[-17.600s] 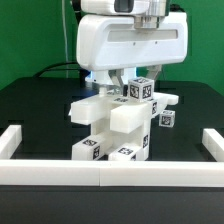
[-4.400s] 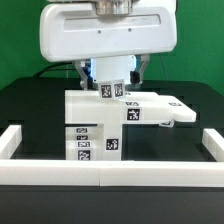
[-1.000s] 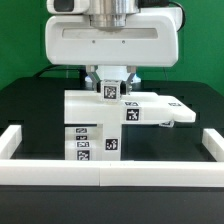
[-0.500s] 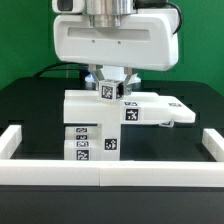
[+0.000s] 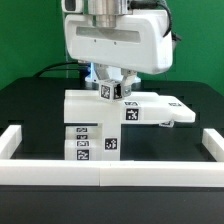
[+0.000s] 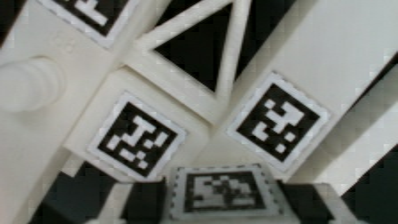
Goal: Assemble chair
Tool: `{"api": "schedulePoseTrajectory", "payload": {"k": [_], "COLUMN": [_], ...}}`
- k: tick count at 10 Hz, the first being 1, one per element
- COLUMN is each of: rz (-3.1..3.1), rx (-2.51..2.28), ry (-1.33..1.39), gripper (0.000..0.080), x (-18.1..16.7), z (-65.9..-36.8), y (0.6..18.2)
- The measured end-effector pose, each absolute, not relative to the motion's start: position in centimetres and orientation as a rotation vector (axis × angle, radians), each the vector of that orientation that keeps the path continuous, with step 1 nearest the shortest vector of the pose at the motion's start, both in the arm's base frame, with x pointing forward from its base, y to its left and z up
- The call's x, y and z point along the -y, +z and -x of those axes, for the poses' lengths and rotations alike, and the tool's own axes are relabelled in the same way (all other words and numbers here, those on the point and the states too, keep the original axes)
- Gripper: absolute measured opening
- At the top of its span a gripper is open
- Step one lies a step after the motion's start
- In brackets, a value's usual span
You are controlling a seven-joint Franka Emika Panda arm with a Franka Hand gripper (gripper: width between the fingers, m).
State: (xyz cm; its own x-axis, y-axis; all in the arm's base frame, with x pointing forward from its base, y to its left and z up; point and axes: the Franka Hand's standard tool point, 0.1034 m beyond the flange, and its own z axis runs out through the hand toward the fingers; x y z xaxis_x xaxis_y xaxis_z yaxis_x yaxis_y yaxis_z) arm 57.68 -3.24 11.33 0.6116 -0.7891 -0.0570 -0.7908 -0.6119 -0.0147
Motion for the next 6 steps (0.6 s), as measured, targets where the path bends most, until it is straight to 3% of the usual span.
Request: {"api": "schedulePoseTrajectory", "payload": {"k": [2,3,6], "rz": [2.820,2.823,2.949], "rx": [-1.292,-1.292,-0.966], "ry": [0.070,0.075,0.069], "gripper": [0.0533,0.0612,0.0647], "x": [3.27,3.30,3.30], "z": [-57.65,-57.55,-57.54], "y": [11.24,11.01,11.00]}}
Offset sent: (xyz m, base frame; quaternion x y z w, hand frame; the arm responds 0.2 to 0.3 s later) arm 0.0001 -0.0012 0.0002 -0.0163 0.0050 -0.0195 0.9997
